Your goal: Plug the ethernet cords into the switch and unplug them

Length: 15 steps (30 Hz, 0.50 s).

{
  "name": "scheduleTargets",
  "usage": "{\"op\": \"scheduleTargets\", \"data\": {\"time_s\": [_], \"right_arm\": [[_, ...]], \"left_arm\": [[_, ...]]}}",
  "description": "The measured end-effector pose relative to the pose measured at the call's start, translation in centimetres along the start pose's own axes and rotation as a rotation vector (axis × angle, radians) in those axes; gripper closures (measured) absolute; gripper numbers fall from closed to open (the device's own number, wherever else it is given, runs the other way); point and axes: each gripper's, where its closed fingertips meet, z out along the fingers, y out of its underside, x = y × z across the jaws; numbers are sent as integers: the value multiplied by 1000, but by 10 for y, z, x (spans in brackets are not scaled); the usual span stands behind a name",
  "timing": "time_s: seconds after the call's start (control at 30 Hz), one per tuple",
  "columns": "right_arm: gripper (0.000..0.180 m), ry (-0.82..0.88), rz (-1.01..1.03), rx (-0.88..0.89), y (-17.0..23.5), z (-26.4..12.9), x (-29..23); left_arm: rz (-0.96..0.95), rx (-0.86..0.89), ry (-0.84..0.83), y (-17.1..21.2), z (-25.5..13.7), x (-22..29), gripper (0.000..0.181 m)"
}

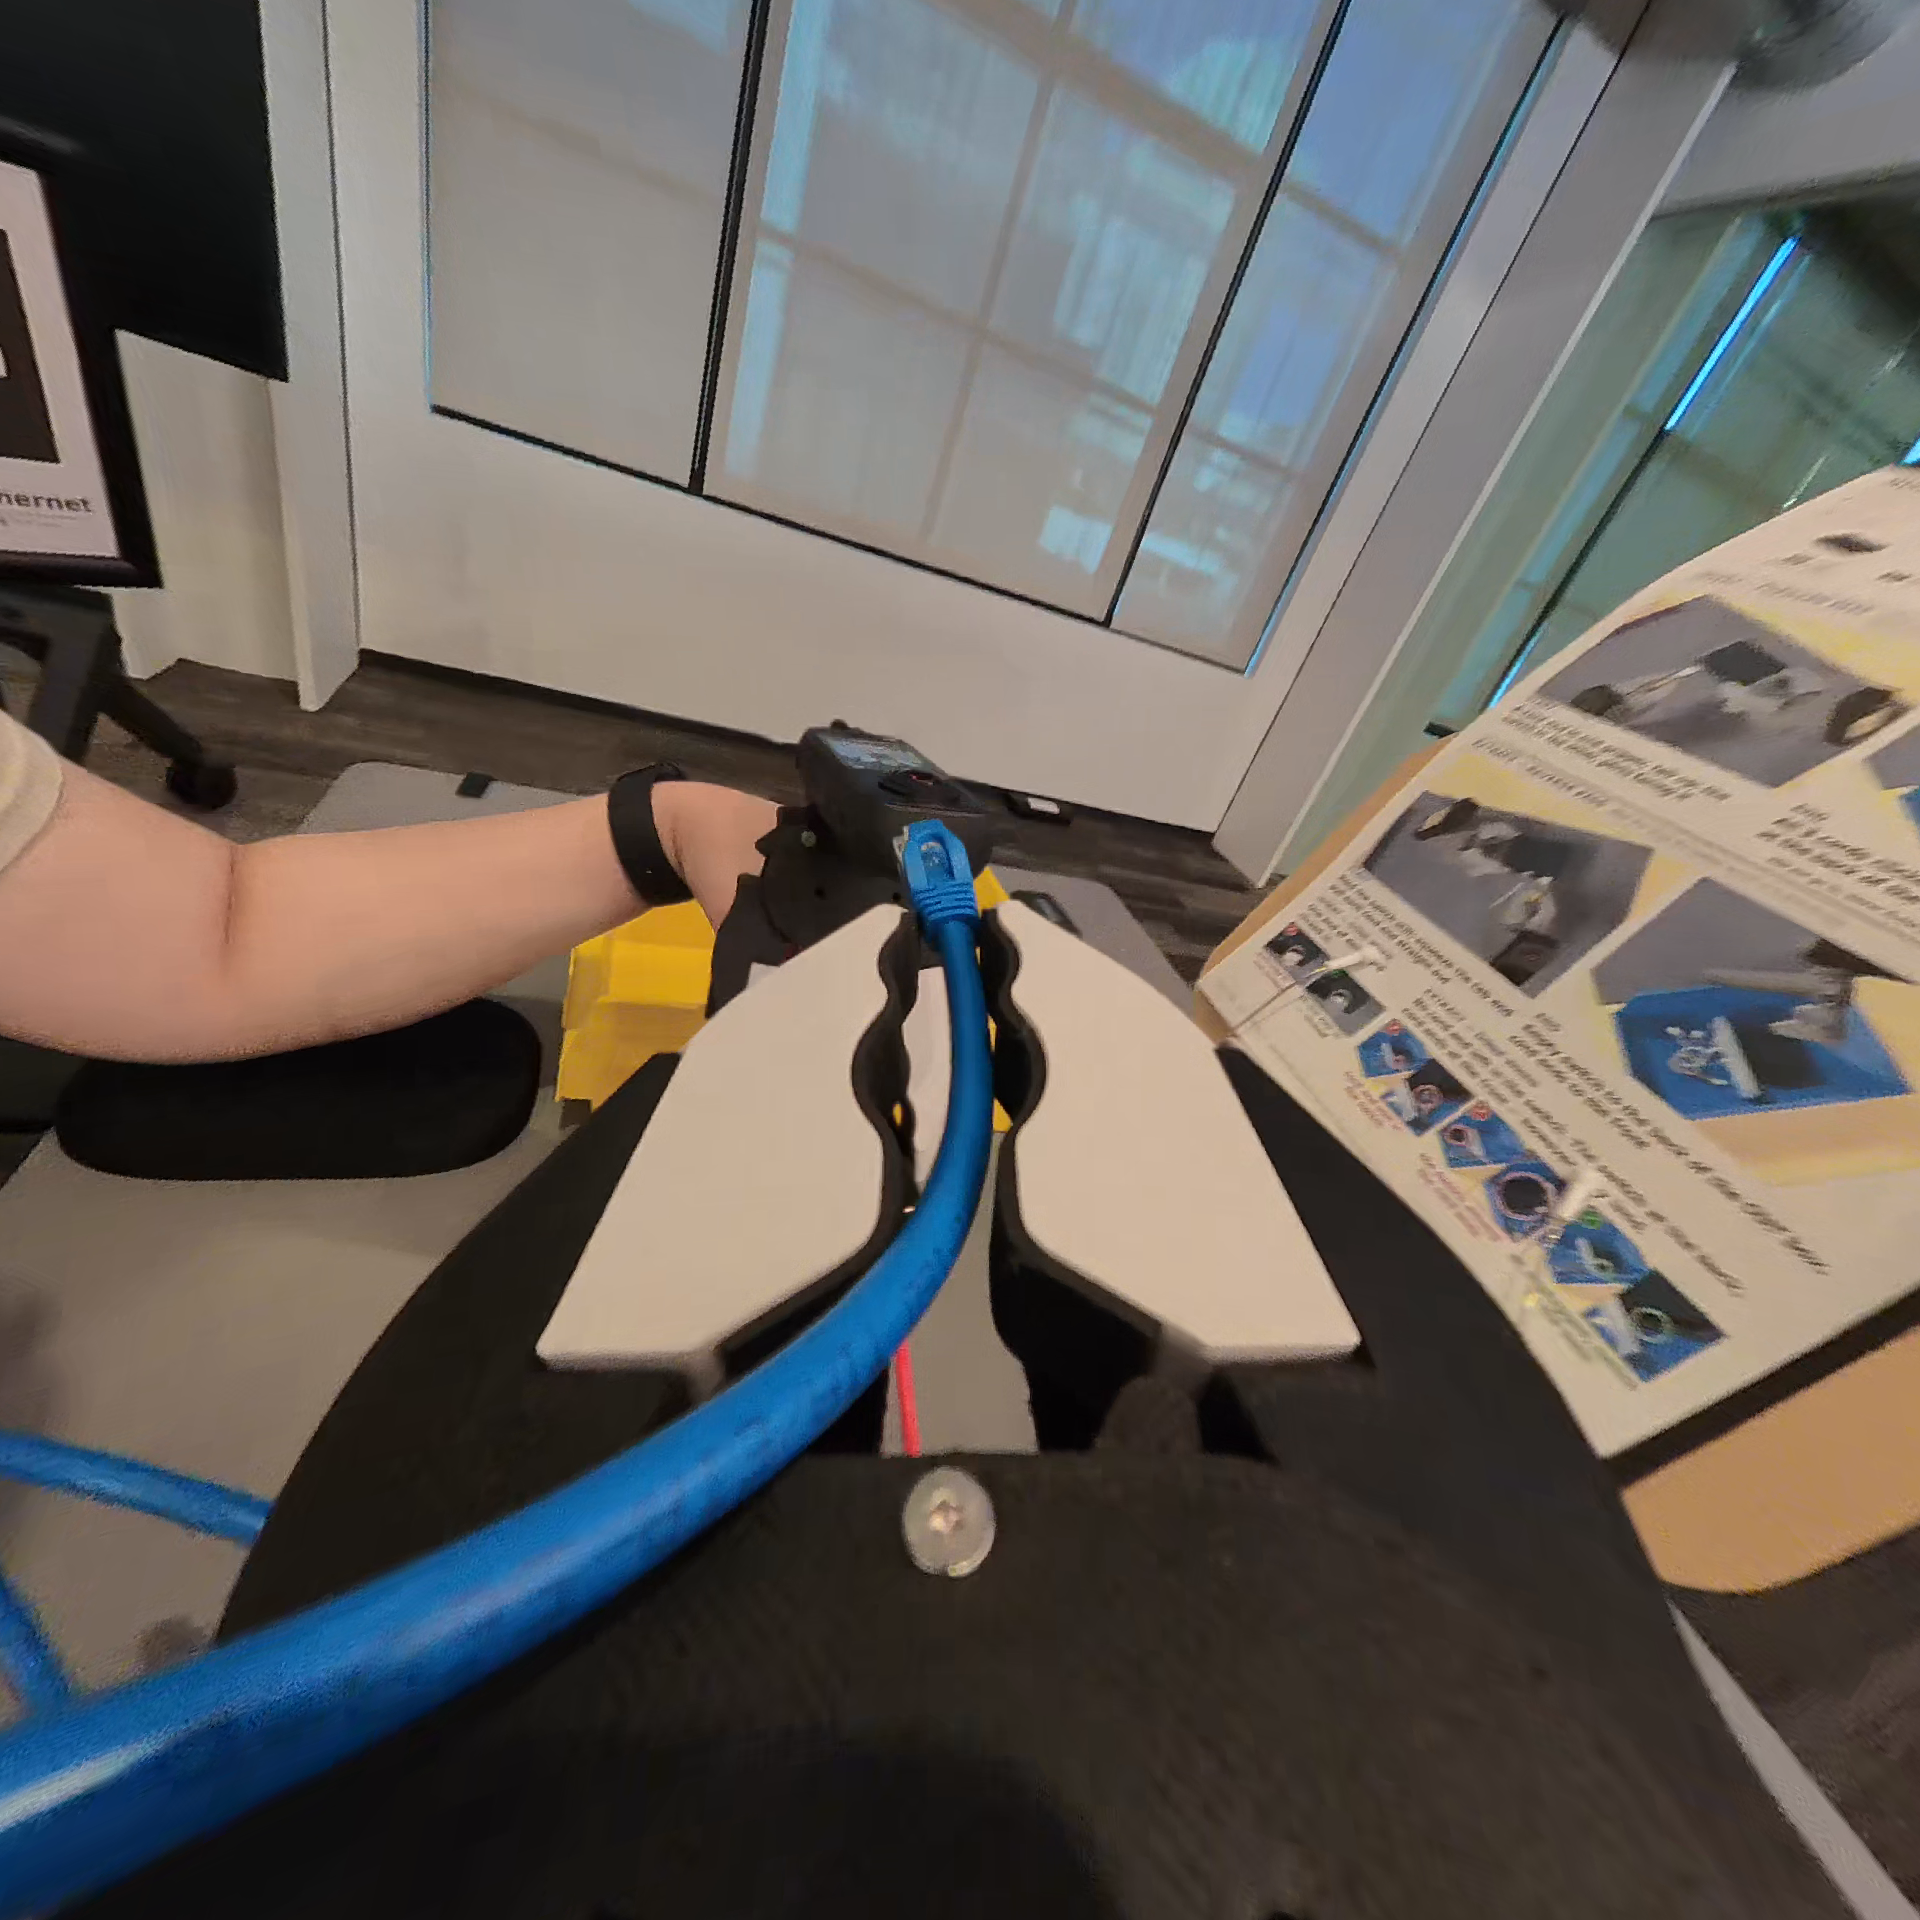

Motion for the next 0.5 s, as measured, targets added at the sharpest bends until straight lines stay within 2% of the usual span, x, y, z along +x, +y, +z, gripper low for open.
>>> {"op": "scheduleTargets", "data": {"time_s": [0.17,0.33,0.43,0.5], "right_arm": [[167,-17,43,-60,24,22,0],[167,-1,78,-96,37,30,4],[167,-1,108,-110,42,37,2],[167,-13,127,-115,45,42,-1]], "left_arm": [[-63,130,-29,1,-5,-7,122],[-136,427,19,-21,-38,-17,122],[-169,536,55,-23,-52,-19,123],[-179,653,2,-26,-71,-30,181]]}}
